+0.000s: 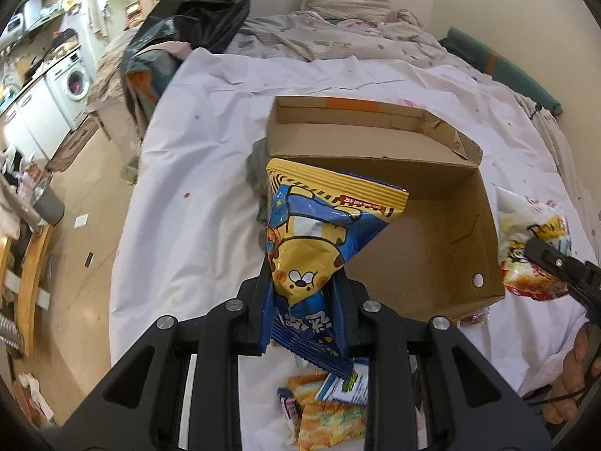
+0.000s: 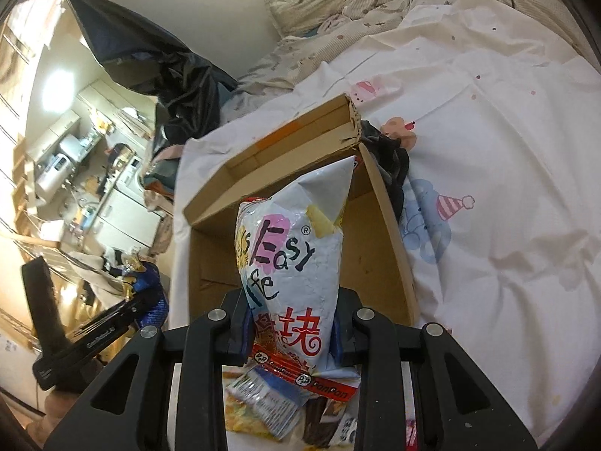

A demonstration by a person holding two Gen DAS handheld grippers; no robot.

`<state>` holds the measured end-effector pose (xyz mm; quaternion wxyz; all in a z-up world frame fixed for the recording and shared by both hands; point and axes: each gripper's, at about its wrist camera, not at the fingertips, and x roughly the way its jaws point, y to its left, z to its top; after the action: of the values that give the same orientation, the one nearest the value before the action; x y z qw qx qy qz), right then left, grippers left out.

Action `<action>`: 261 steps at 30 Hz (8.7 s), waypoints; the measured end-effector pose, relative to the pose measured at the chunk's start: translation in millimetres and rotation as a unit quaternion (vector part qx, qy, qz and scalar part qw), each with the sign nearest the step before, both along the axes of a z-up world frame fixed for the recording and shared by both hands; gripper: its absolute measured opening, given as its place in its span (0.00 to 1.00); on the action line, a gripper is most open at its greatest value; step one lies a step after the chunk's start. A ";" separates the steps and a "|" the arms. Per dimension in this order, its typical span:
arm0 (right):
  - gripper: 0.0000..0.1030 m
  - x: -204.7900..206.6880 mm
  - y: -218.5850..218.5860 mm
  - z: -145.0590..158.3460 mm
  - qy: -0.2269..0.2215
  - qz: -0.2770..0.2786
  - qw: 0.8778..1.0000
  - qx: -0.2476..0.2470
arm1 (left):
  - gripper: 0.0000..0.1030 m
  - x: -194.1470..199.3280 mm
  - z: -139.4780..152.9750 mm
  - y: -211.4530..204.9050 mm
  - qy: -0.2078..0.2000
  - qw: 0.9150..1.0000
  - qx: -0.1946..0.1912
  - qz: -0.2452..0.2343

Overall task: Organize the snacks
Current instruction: 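Lower both held bags into the box and open both grippers, then grasp the orange cheese chip bag with the left gripper while the right reaches the FOOD rice bar, then lift the orange bag with the left gripper while the right grasps the FOOD rice bar, then lower the orange bag and the FOOD bar into the box and release both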

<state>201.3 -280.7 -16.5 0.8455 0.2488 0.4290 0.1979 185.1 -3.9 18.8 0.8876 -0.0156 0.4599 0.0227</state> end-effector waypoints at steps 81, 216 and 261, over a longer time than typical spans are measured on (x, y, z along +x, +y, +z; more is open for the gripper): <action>0.72 24.9 37.4 -16.1 0.029 0.028 0.997 -0.062 | 0.92 7.2 -18.7 -1.5 -0.060 0.998 -0.023 -0.025; 0.74 0.4 45.1 1.6 -0.016 0.053 0.996 -0.066 | 0.45 -1.1 0.3 1.6 -0.018 0.998 -0.050 -0.029; 0.76 50.9 62.7 -49.4 0.063 0.058 0.990 -0.111 | 0.46 41.2 -50.7 -18.4 -0.008 0.998 -0.021 -0.057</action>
<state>252.2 -218.1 -65.9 0.8262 0.1398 0.5146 0.1817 226.3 -22.4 -31.9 0.8906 -0.0077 0.4531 -0.0377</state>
